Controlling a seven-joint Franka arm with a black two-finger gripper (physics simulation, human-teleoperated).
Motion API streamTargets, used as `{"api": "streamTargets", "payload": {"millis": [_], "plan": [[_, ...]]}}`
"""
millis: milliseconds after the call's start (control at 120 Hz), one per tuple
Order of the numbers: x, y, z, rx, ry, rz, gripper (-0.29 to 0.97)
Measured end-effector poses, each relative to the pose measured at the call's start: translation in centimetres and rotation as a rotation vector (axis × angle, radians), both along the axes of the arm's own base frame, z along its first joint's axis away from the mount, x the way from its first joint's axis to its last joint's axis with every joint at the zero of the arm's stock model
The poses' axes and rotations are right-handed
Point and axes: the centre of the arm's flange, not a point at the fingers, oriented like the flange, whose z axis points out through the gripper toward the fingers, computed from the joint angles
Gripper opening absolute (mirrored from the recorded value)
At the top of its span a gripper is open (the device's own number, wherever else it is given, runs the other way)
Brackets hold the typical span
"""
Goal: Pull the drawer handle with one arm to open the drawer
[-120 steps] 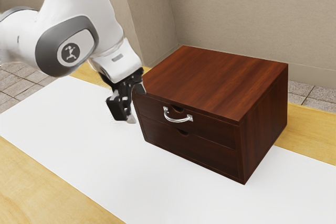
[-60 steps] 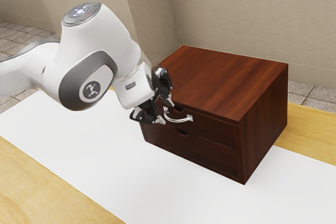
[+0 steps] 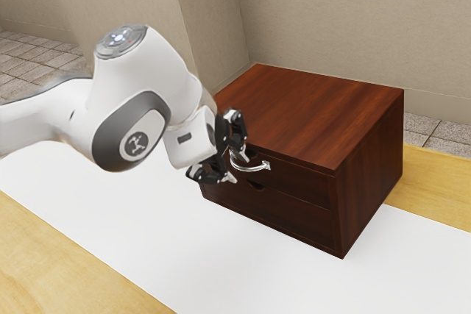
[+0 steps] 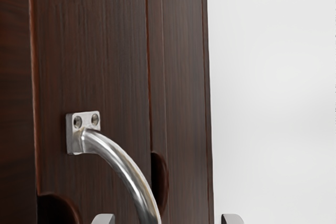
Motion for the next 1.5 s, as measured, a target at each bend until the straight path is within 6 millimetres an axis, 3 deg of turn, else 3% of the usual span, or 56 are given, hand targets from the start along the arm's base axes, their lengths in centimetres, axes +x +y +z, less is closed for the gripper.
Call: {"api": "streamTargets", "payload": {"millis": [358,783,1500], "plan": [[-0.9,0.3,-2.2,-0.005,0.017,-0.019,0.0],[-7.7,0.5,-1.8,-0.01,-0.034,-0.027,-0.03],[-14.7,1.0,-1.9,-0.061,-0.125,0.007,-0.02]]}}
